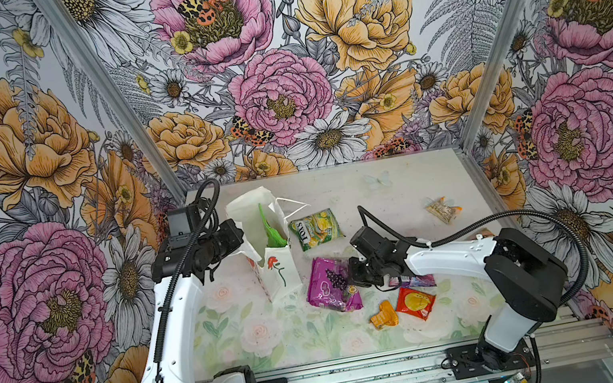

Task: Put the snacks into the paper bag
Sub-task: 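Lift the magenta candy bag high with the right gripper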

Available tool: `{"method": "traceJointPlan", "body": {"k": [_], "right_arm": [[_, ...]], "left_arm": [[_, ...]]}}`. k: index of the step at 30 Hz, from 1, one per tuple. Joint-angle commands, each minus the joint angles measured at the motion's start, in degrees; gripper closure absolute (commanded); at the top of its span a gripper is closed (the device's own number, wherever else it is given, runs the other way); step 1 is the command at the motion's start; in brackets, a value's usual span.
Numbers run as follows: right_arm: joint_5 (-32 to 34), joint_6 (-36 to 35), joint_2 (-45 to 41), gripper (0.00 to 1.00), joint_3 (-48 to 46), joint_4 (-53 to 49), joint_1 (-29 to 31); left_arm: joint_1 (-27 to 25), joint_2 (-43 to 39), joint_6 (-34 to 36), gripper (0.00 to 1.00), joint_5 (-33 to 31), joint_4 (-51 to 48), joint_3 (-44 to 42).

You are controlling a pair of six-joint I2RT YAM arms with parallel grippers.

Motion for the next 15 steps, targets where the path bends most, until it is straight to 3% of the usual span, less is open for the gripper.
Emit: {"method": "traceJointPlan", "body": {"k": [1, 10, 15], "right_arm": [[1.57, -3.27, -5.2, 1.0, 0.81, -2.46, -1.07], [7.35, -8.8, -19.25, 1.0, 6.75, -6.17, -5.84], [8.94, -11.31, -21.7, 1.0, 14.95, -6.91, -7.41]], "left_arm": [[0.5, -0.79, 1.13, 1.0, -0.15, 2.33, -0.16], [-0.12, -1.11, -0.1, 1.0, 0.2, 2.3, 0.84], [-2.73, -1.11, -0.55, 1.0, -0.3, 1.87, 2.15]]}}
